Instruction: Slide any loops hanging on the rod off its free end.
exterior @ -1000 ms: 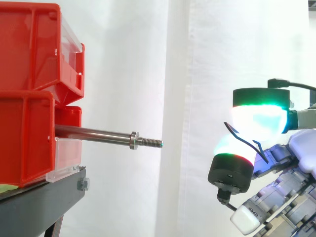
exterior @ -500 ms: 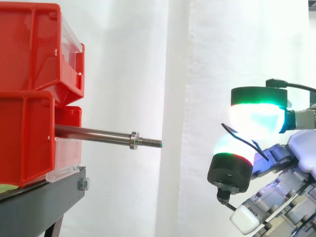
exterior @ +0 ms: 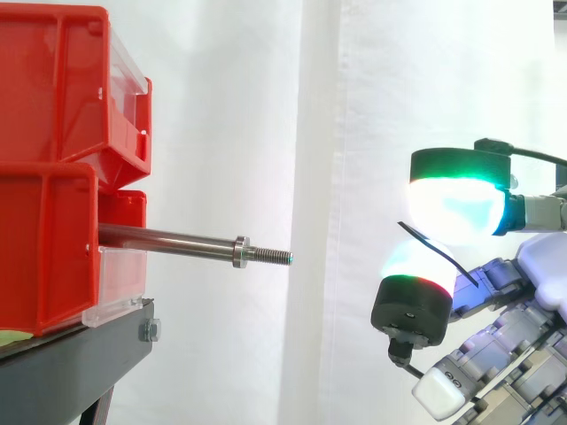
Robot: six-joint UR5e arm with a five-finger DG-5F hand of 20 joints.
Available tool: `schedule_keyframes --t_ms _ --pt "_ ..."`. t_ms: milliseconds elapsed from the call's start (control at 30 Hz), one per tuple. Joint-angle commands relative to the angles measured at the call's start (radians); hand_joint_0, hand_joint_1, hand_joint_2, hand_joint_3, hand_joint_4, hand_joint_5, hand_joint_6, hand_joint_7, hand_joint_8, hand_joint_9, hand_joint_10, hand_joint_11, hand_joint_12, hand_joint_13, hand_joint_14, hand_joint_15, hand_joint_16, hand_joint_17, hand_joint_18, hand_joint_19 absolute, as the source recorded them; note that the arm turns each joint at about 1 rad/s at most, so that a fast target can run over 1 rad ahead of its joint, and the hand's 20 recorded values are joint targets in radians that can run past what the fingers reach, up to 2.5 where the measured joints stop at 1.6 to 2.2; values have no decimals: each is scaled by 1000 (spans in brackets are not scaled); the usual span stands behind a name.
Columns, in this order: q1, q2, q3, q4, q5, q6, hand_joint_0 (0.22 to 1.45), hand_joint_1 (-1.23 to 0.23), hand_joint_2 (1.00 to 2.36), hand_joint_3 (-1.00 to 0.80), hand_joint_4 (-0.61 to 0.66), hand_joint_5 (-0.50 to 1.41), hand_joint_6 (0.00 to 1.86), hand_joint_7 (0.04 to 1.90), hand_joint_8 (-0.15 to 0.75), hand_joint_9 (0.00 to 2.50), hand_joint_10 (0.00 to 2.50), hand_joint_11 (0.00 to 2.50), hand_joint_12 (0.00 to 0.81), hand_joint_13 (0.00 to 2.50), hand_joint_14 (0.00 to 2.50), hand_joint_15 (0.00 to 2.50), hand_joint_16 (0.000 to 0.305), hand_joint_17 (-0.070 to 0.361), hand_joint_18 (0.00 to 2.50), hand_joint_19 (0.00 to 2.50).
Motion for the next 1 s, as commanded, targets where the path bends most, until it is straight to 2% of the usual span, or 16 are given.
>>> schedule_keyframes --t_ms 0,100,233,333,400,500,633,700,800,967 --pt "1 0 0 0 0 0 619 -716 1009 -369 -50 -120 848 1005 217 742 3 106 300 404 0 42 39 88 500 292" --pt "1 0 0 -2 0 0 616 -768 1014 -244 -99 -118 866 1021 222 780 4 139 297 421 2 43 39 88 517 278" --pt "1 0 0 -2 0 0 614 -790 1014 -192 -124 -113 870 991 232 805 5 138 308 441 0 43 42 93 547 281" --pt "1 0 0 0 0 0 600 -762 1013 -291 -72 -119 856 1002 227 800 5 150 297 430 0 58 39 89 526 303" --pt "-1 0 1 0 0 0 577 -688 1005 -434 -49 -117 853 947 227 801 7 142 302 423 2 52 40 90 514 304" --pt "1 0 1 0 0 0 552 -601 1000 -500 -43 -113 834 968 235 797 5 142 312 397 0 42 41 93 485 301" --pt "1 0 0 0 0 0 559 -555 1000 -500 -42 -111 827 965 231 799 4 131 309 391 0 38 41 92 474 302" --pt "-1 0 0 0 0 0 608 -618 1005 -428 -89 -101 817 1007 223 810 5 128 301 396 2 32 40 89 477 298" --pt "1 0 0 0 0 0 607 -694 1013 -319 -150 -99 835 1036 224 805 4 123 301 408 0 28 39 88 497 279" --pt "1 0 0 0 0 0 608 -757 1013 -253 -165 -97 845 1014 225 822 4 116 301 426 2 33 39 89 533 267"
